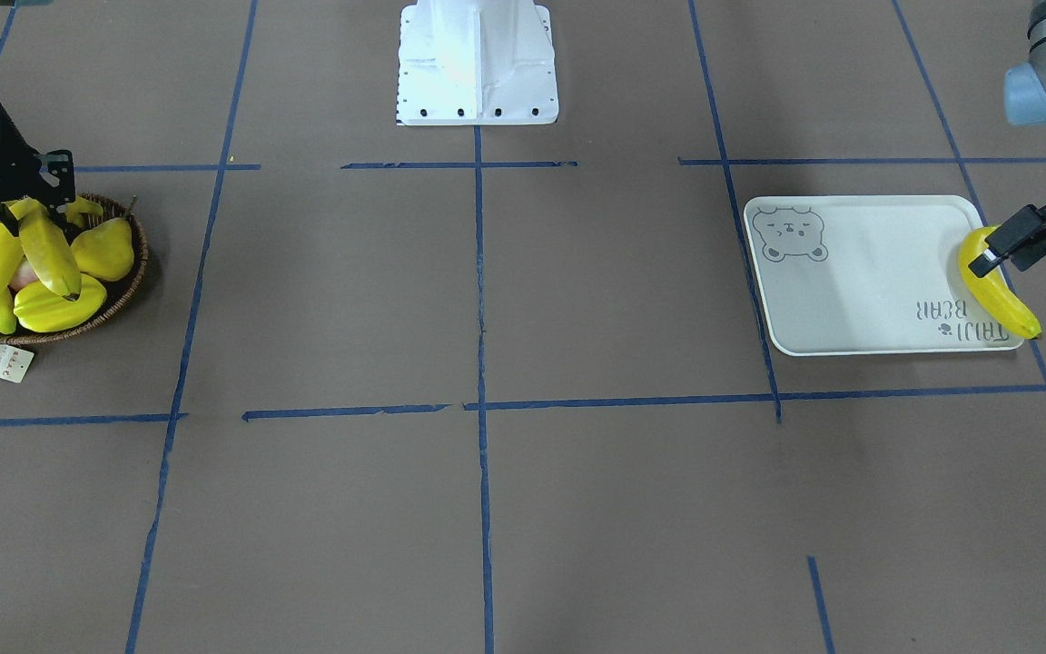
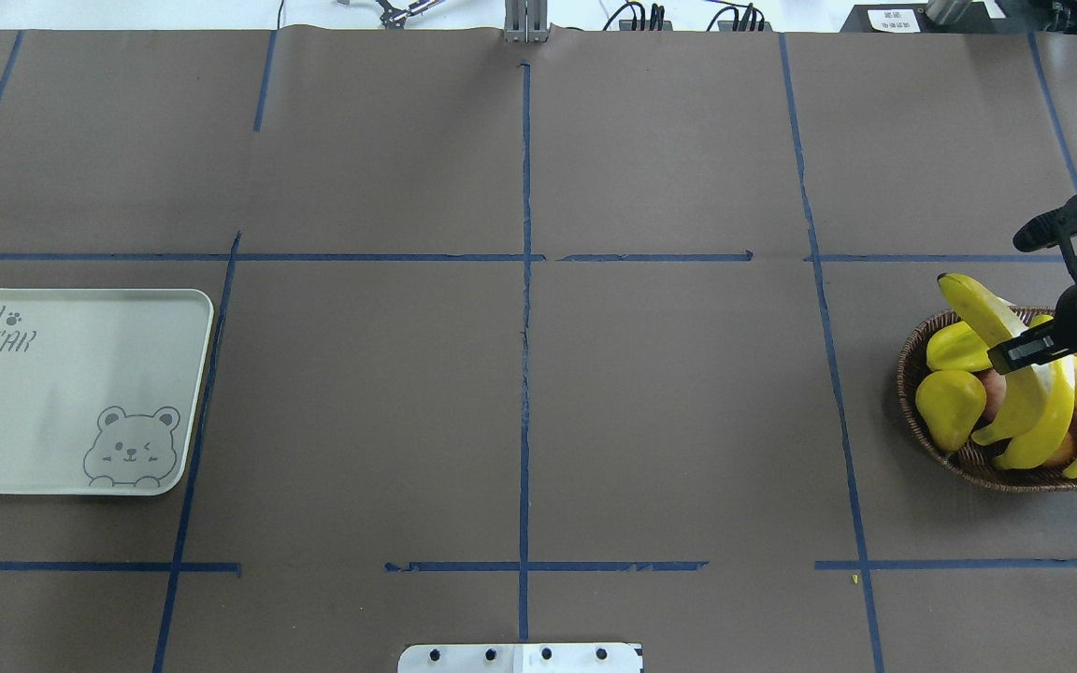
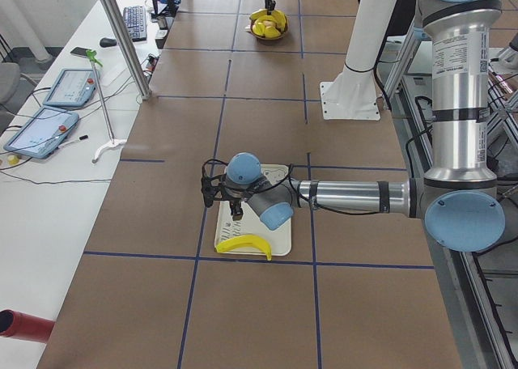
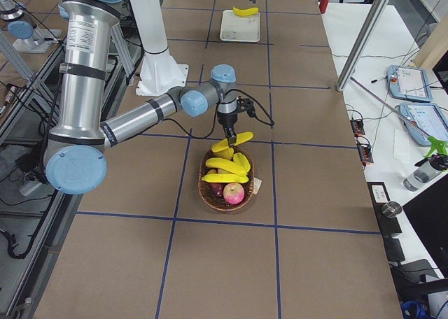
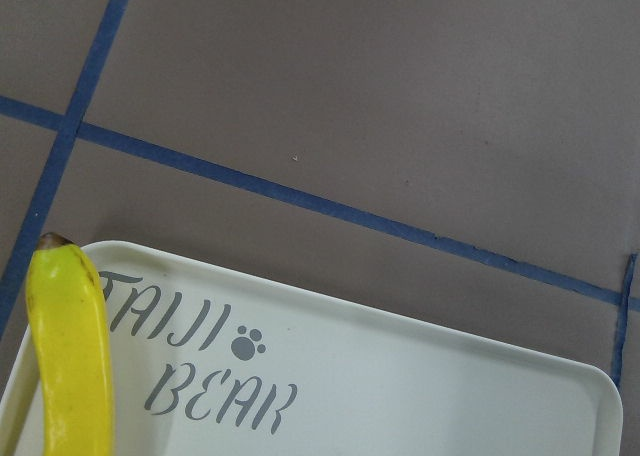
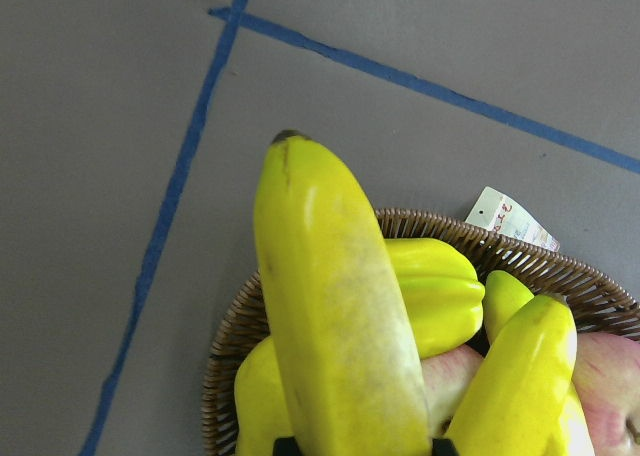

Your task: Transfer all bananas from basket to plate

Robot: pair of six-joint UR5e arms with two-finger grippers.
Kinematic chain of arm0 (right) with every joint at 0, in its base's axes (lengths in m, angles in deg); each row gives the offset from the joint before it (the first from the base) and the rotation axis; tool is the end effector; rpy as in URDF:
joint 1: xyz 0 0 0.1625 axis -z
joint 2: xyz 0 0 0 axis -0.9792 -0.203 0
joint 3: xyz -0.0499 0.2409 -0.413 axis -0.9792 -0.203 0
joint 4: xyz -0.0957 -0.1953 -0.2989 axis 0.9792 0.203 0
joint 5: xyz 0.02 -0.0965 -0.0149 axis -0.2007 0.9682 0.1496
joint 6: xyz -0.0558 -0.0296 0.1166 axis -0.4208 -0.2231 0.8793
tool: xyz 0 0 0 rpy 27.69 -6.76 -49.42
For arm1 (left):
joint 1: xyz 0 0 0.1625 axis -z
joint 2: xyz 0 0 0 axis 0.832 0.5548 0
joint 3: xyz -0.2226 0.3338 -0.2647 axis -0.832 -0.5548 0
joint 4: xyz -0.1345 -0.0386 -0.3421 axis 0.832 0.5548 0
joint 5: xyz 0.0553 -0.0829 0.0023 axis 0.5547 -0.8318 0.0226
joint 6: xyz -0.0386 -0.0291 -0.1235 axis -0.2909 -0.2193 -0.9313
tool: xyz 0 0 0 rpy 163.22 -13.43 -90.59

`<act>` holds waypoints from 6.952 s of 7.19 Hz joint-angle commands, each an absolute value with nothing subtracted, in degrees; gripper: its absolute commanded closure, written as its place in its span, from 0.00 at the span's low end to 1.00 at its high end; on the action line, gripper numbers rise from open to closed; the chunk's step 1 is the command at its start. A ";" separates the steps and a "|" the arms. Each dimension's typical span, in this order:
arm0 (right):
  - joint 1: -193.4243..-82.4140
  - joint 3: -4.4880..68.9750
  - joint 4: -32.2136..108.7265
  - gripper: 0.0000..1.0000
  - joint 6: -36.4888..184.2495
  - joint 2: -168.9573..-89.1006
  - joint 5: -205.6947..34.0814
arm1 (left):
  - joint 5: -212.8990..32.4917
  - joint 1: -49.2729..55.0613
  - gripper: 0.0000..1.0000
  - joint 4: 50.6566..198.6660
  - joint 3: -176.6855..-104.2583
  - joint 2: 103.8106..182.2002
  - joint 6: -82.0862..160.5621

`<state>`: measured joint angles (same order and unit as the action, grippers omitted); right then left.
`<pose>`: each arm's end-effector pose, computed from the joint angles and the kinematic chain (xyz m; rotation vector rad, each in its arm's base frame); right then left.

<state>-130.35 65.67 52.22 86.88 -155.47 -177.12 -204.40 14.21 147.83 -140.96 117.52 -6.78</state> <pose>-0.1790 -0.3576 0.5239 0.1898 -0.6271 -0.2508 0.1074 -0.4184 0.6623 0.0810 1.0574 -0.3386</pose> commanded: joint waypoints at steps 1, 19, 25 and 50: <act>-132.25 68.09 61.40 1.00 87.17 -147.76 -179.15 | -205.33 14.19 0.00 147.78 -142.83 117.52 -7.29; -103.87 45.07 43.07 0.99 130.59 -106.78 -161.85 | -185.75 -14.54 0.11 147.16 -150.14 151.53 -53.16; -102.63 44.89 44.74 0.98 130.59 -104.84 -160.17 | -180.56 -18.95 0.30 147.16 -149.17 152.50 -54.58; -120.39 61.06 62.58 0.01 106.07 -126.02 -180.82 | -187.13 8.54 0.54 135.91 -136.18 121.22 -3.31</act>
<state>-120.38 60.98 62.58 106.07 -125.96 -180.82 -185.33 5.85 135.09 -138.27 122.10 -10.39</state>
